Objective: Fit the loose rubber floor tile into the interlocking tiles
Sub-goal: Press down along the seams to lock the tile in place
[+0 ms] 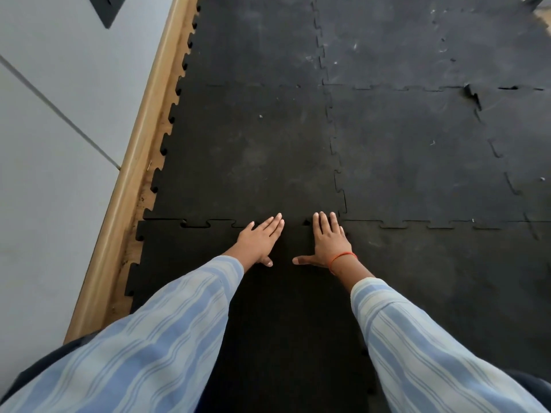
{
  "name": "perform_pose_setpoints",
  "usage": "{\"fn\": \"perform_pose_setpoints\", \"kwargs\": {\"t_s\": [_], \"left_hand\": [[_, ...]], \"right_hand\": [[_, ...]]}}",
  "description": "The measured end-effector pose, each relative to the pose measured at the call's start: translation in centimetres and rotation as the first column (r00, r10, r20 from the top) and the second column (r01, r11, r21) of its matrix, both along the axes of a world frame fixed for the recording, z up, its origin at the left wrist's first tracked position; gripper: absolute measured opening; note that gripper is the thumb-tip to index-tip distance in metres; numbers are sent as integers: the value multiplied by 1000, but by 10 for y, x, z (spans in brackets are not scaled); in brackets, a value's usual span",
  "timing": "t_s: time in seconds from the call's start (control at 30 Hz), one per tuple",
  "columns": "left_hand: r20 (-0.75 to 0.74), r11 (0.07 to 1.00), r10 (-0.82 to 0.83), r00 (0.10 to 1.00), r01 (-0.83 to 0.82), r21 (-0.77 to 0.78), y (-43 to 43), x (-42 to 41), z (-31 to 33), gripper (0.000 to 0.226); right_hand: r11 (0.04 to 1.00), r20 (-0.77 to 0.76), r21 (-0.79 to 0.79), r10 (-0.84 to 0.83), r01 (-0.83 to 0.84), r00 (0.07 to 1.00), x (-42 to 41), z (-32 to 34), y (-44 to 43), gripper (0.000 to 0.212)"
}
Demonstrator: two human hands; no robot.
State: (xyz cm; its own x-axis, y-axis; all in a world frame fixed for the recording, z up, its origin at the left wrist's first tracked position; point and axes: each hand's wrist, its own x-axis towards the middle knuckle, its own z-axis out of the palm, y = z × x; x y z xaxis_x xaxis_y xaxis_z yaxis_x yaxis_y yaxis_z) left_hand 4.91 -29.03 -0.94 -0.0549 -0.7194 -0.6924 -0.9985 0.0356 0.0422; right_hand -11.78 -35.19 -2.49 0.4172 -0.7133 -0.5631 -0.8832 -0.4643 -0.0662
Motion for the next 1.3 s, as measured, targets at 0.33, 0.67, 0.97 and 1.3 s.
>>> {"fn": "perform_pose_setpoints", "kwargs": {"t_s": [0.33,0.67,0.97,1.3], "left_hand": [[-63,992,120,991,-116,59,-4,-12,2,110],[-44,998,70,997,-70,-5,7,-7,-10,136],[-179,964,250,952,-261,-43,8,-28,1,129],[-122,962,260,958,-267,-45,10,-30,-6,125]], "right_hand": [[999,-58,32,2,-1,998,4,8,9,123],[998,-72,67,23,-18,997,2,9,10,121],[998,55,-31,-48,50,997,-18,9,5,141],[996,71,-83,-34,40,997,-18,-2,4,138]]}}
